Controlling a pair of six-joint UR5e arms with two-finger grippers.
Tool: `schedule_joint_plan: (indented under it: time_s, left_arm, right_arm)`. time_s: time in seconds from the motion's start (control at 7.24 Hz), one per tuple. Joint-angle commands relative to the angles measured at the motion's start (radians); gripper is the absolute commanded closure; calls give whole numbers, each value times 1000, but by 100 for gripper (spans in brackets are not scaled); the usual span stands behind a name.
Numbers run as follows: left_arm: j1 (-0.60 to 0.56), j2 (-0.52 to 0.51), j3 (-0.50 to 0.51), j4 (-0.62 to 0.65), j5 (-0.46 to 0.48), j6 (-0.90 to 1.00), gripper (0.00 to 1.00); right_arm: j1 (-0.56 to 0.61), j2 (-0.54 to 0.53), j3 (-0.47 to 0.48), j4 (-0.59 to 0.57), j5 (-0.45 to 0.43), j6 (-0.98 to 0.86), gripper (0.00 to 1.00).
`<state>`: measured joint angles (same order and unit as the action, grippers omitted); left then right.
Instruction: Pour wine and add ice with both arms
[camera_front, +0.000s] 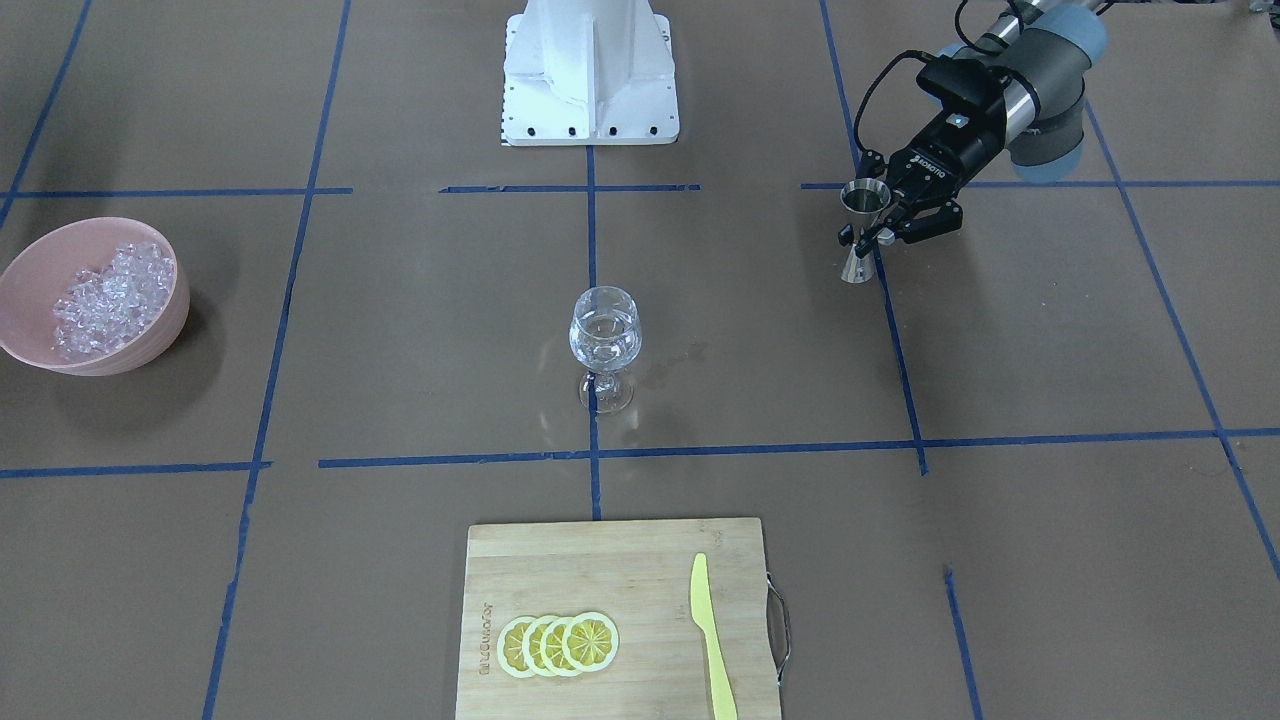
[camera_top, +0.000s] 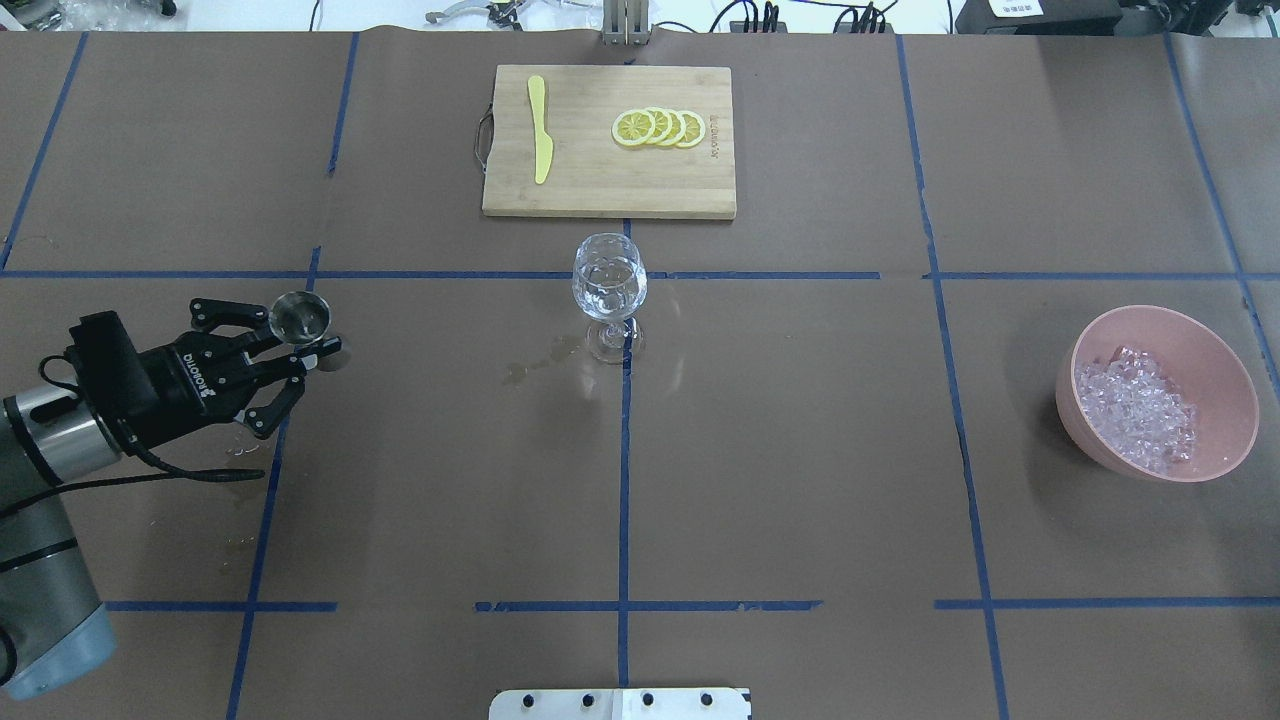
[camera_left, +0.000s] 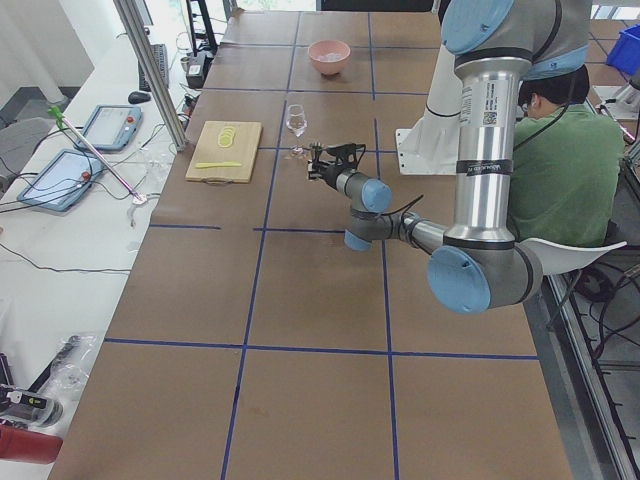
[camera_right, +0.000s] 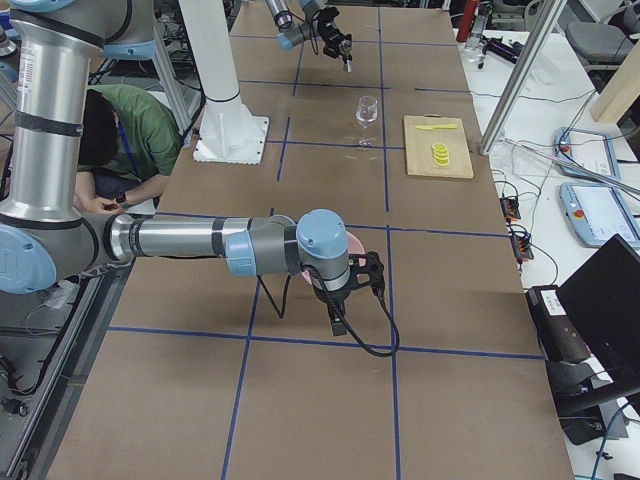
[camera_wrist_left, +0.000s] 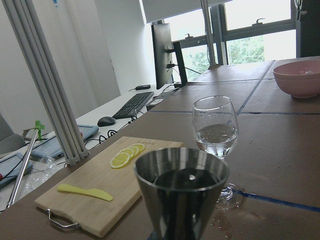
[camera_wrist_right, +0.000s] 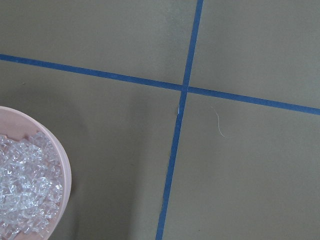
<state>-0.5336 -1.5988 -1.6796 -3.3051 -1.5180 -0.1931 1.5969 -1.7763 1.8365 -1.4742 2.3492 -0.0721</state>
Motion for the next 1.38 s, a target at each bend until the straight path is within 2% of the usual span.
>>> schedule_joint_plan:
  time_s: [0.0, 0.14, 0.41, 0.97, 1.24]
  left_arm:
    - [-60, -100, -12, 158, -188, -38, 100]
    - [-95, -110, -50, 248, -252, -43, 100]
    - [-98, -173, -135, 475, -254, -81, 100]
    - [-94, -366, -154, 824, -246, -154, 100]
    - [-89, -427, -161, 961, -187, -161, 100]
  right_arm:
    - [0, 0, 0, 0, 1, -2, 0]
    - [0, 0, 0, 0, 1, 0, 0]
    - [0, 0, 1, 0, 1, 0, 0]
    - [0, 0, 0, 0, 1, 0, 0]
    - [0, 0, -2, 0, 1, 0, 0]
